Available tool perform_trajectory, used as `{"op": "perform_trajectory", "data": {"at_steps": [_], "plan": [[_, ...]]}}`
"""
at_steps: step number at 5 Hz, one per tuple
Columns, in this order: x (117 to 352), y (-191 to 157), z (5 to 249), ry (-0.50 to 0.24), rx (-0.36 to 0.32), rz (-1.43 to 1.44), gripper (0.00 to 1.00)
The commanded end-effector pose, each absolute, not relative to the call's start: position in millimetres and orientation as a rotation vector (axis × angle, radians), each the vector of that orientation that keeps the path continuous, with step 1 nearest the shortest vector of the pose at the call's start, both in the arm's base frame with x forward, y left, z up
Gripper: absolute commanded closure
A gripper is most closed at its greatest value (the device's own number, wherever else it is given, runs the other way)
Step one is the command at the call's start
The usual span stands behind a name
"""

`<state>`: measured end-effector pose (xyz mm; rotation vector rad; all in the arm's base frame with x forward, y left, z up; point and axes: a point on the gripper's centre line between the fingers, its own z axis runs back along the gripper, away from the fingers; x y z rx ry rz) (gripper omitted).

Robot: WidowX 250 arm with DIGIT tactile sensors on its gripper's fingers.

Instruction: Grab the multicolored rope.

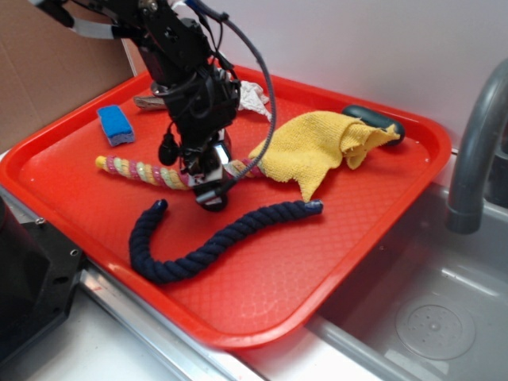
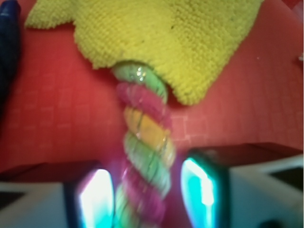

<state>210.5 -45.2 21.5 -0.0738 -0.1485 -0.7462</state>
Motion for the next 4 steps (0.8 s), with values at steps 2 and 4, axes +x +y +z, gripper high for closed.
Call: {"op": "perform_trajectory", "data": {"at_steps": [2, 4], "plan": [[205, -24, 79, -0.154, 0.038, -0.541, 1.0], [177, 58, 177, -0.249, 0.059, -0.036, 1.0]]}}
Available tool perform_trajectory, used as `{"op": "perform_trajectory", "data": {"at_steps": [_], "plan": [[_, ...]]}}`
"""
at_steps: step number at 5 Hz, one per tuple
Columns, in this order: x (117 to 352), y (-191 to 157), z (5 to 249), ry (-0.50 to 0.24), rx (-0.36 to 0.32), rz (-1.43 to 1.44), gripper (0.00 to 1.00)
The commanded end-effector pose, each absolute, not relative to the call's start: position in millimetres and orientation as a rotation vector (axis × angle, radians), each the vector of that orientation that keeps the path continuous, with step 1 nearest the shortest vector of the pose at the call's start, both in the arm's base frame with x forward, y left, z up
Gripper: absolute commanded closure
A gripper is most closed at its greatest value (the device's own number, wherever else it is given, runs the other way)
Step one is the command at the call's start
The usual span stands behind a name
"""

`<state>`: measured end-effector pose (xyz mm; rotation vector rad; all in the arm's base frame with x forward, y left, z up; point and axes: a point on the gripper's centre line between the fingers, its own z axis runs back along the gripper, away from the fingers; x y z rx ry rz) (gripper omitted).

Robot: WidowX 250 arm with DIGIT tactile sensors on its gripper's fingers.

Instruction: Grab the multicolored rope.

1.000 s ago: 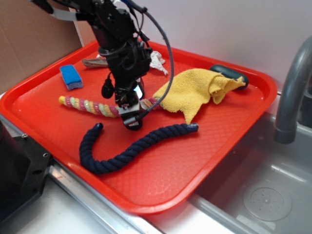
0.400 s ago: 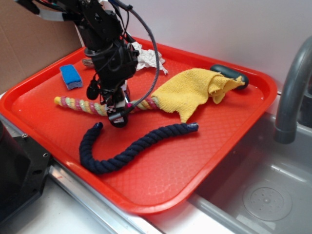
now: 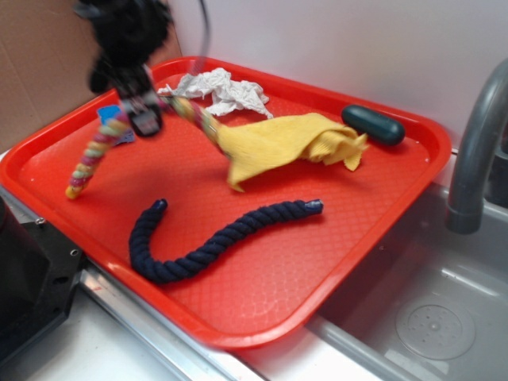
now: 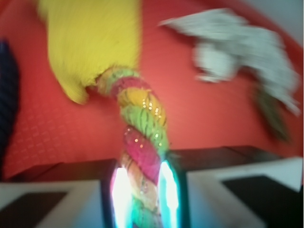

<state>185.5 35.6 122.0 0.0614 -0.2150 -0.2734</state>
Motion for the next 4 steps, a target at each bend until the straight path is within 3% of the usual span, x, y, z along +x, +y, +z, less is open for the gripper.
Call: {"op": "perform_trajectory", "data": {"at_steps": [1, 2, 3, 4], "plan": [[175, 51, 223, -0.115, 0.009, 0.222, 1.0], [172, 28, 244, -0.206, 0.097, 0.471, 1.0], [171, 21, 256, -0.244, 0.139, 0.544, 1.0], [171, 27, 252, -0.212, 0.086, 0.548, 1.0]]}}
